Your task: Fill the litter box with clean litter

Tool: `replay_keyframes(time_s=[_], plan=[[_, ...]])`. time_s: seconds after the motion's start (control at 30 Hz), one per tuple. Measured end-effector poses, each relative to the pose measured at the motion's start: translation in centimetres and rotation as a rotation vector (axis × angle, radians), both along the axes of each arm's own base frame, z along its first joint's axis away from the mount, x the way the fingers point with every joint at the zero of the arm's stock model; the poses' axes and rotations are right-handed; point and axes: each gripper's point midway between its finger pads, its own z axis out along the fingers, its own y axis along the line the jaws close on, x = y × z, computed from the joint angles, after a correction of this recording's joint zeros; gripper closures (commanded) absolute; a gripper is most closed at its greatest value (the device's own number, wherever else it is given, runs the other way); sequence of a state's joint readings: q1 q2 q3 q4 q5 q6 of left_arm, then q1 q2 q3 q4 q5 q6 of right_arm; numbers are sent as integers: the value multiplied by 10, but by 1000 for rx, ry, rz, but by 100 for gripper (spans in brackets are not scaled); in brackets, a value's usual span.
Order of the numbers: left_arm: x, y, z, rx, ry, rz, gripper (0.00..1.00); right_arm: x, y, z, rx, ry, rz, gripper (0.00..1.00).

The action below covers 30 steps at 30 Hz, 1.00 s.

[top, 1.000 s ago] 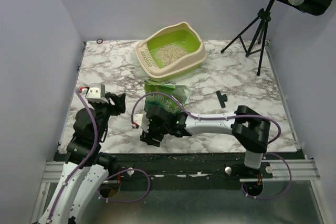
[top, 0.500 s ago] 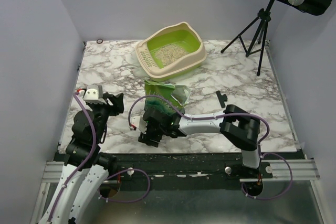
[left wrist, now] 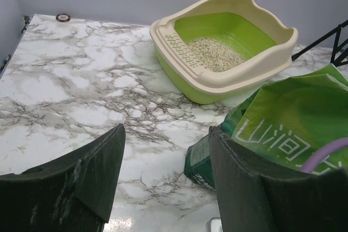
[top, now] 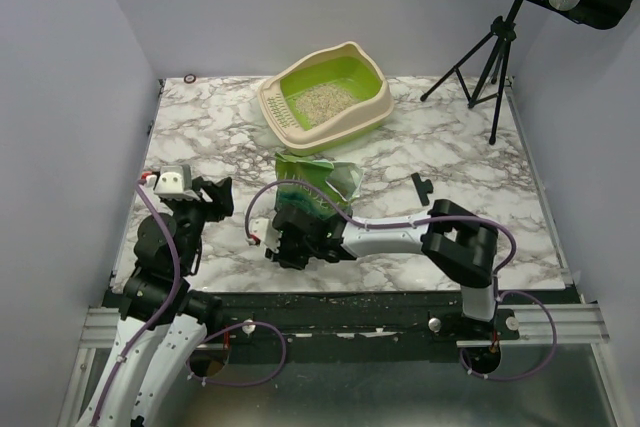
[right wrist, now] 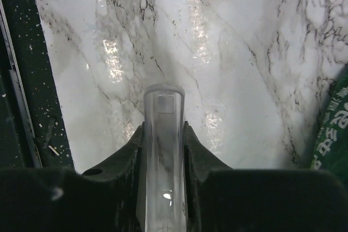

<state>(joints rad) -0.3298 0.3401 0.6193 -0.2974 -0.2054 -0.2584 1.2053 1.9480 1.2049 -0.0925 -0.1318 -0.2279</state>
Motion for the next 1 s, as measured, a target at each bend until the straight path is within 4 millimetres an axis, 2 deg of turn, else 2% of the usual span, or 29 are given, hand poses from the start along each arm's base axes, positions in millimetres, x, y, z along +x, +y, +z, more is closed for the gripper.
replay_keyframes(time_s=[0.13, 0.23, 0.33, 0.43, 0.53, 0.6, 0.63, 0.7, 0.9, 1.0], plan=[[-1, 0, 1, -1, -3, 0, 29, 1, 0, 19, 27, -14, -8, 100], [-1, 0, 1, -2, -4, -1, 29, -1, 0, 63, 107, -28, -10, 100], [-3, -5, 3, -14, -1, -27, 29, -7, -3, 135, 249, -61, 4, 100], [-8, -13, 17, -25, -4, -78, 29, -18, -15, 230, 425, -111, 40, 100], [-13, -28, 47, -42, -24, -165, 29, -31, -28, 324, 602, -169, 94, 100], [-17, -40, 68, -63, -40, -237, 29, -44, -42, 372, 697, -198, 145, 100], [-21, -50, 80, -81, -50, -297, 29, -52, -49, 387, 728, -207, 172, 100], [-27, -64, 92, -106, -54, -379, 29, -65, -61, 405, 763, -213, 226, 100], [-47, -108, 114, -238, -23, -647, 30, -104, -92, 437, 849, -237, 418, 100], [-56, -125, 129, -331, -31, -762, 30, -125, -112, 459, 934, -285, 517, 100]])
